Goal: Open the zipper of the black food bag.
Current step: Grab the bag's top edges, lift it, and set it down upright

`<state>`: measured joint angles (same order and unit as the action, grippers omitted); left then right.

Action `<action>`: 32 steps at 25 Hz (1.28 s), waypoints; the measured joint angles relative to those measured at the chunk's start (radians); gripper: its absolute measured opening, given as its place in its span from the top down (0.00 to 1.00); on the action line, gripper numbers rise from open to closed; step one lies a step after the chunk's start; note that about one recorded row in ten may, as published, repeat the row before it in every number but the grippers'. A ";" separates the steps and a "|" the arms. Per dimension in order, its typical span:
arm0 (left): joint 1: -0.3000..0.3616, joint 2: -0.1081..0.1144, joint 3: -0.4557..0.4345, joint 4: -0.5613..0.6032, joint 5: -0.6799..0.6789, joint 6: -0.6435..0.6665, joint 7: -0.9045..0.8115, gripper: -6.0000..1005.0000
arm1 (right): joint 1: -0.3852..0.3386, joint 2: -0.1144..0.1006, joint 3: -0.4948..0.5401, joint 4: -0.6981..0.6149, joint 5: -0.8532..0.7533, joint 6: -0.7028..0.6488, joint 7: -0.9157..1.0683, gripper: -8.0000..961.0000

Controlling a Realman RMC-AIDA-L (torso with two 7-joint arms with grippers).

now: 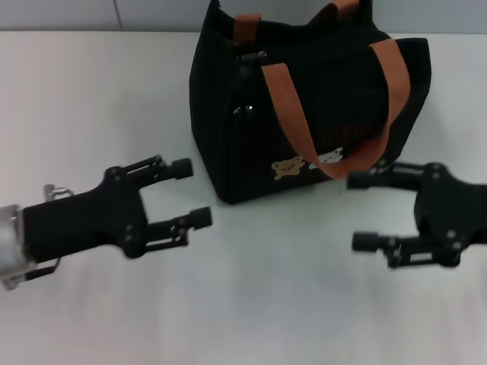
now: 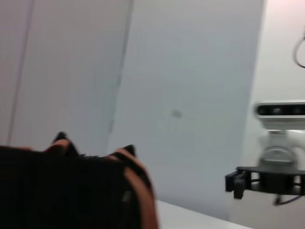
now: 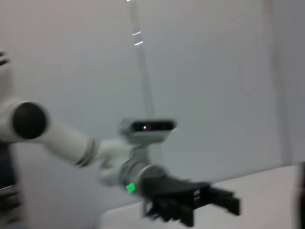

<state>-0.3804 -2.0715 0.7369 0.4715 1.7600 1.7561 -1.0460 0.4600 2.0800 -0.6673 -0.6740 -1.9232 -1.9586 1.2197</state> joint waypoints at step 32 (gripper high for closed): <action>-0.191 -0.009 0.003 -0.392 -0.257 -0.367 0.370 0.38 | -0.073 -0.003 0.198 0.079 0.000 0.037 -0.029 0.14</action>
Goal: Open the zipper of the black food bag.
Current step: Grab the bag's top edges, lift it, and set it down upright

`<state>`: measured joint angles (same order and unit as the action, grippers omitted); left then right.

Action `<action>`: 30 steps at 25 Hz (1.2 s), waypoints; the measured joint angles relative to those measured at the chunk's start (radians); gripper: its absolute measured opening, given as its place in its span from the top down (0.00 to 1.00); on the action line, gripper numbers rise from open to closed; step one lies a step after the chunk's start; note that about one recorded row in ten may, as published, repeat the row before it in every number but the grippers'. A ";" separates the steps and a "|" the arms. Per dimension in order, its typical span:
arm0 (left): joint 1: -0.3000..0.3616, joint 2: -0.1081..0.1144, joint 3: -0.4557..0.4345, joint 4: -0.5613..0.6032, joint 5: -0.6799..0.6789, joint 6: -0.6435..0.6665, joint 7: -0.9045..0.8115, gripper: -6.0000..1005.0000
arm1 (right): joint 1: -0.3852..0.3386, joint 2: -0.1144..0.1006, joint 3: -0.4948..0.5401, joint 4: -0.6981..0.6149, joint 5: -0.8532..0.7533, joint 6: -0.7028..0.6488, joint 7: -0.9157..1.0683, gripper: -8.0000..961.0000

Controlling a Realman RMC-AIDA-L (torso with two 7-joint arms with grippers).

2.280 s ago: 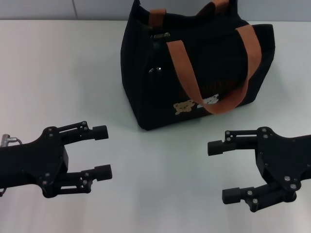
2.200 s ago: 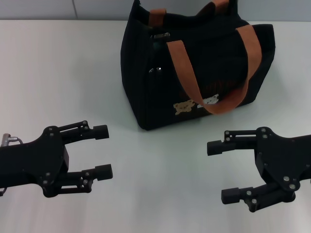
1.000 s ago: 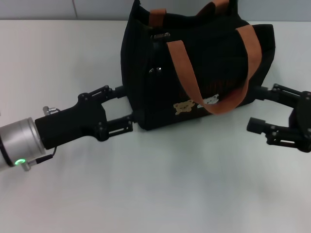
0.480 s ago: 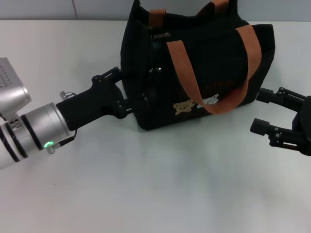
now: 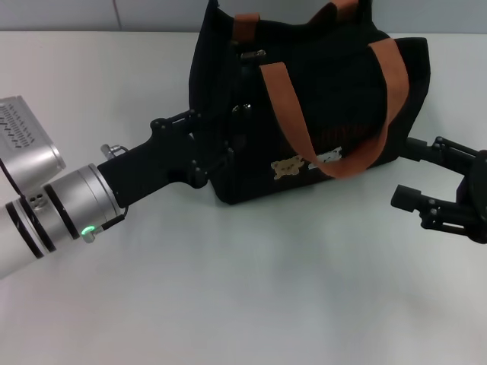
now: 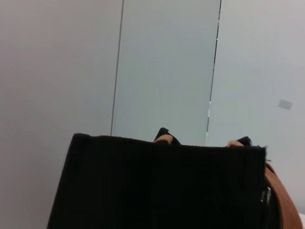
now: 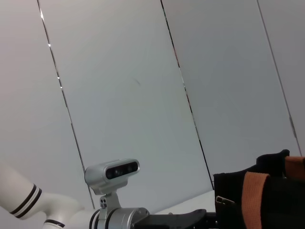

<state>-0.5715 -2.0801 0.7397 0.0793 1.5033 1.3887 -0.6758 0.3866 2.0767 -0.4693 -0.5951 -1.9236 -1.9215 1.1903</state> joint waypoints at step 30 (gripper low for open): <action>0.024 0.005 -0.001 0.012 0.000 0.036 0.013 0.88 | 0.006 0.002 0.000 0.000 0.000 0.010 0.000 0.14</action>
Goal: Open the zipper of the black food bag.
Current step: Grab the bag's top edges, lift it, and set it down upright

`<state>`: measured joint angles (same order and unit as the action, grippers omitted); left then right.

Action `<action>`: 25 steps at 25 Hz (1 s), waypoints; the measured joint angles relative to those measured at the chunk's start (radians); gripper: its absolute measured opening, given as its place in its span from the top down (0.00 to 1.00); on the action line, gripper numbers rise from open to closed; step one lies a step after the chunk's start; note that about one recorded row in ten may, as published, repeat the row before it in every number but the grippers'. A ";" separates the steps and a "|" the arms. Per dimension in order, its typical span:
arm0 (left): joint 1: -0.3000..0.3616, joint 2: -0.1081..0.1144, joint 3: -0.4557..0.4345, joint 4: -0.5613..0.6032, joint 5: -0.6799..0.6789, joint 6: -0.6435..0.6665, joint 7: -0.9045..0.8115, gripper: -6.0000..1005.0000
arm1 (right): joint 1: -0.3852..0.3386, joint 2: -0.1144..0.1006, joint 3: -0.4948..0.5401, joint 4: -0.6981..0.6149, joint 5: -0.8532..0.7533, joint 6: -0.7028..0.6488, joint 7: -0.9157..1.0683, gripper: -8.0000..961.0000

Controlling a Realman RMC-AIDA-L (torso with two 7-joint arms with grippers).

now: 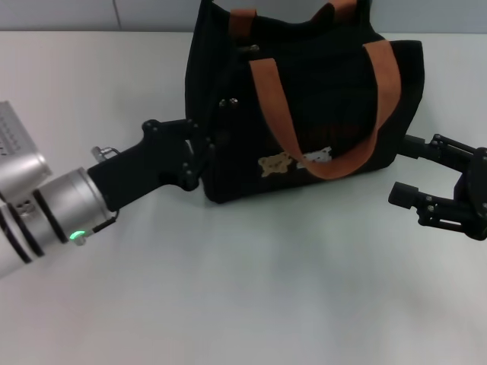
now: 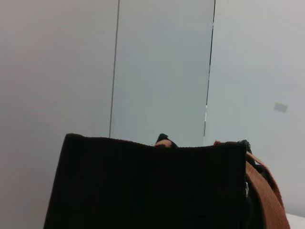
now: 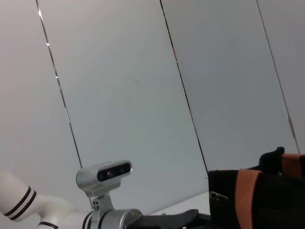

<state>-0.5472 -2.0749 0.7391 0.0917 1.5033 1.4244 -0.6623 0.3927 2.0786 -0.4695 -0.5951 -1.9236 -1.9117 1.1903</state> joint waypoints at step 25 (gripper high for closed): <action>0.250 0.118 -0.159 0.987 0.133 0.396 -0.619 0.88 | 0.001 -0.002 0.002 0.030 0.029 0.017 0.000 0.14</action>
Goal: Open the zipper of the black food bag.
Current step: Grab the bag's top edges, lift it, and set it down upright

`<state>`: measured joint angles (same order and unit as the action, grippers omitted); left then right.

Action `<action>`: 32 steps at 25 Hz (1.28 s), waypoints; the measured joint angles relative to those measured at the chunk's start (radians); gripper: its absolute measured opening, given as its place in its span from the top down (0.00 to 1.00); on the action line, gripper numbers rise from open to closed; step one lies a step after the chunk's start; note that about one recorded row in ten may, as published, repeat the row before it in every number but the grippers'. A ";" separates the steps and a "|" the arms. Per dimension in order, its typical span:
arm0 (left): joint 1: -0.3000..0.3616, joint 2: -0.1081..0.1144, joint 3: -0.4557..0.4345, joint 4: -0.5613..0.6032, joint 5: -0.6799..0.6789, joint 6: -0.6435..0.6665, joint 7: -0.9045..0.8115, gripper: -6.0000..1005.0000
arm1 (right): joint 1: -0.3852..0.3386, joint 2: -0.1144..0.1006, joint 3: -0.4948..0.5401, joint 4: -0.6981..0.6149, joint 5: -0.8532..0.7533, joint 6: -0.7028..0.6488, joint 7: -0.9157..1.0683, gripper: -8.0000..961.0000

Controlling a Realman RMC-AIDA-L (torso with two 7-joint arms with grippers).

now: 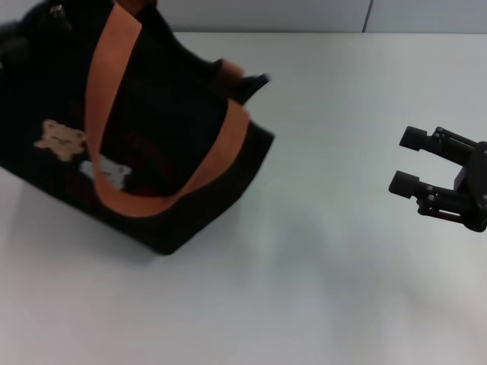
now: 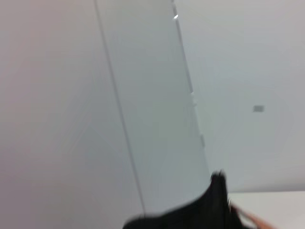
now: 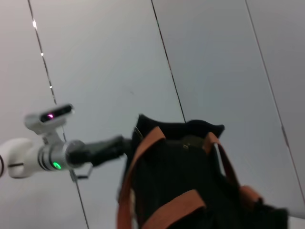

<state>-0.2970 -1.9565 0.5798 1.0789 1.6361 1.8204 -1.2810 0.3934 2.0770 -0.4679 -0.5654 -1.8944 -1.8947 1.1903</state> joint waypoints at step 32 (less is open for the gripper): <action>0.011 -0.093 -0.157 -0.128 0.021 0.087 0.016 0.92 | 0.013 0.001 -0.007 0.091 -0.008 0.090 -0.002 0.14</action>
<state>-0.2856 -2.0491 0.4225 0.9510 1.6571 1.9069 -1.2648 0.4064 2.0775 -0.4750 -0.4739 -1.9020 -1.8052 1.1888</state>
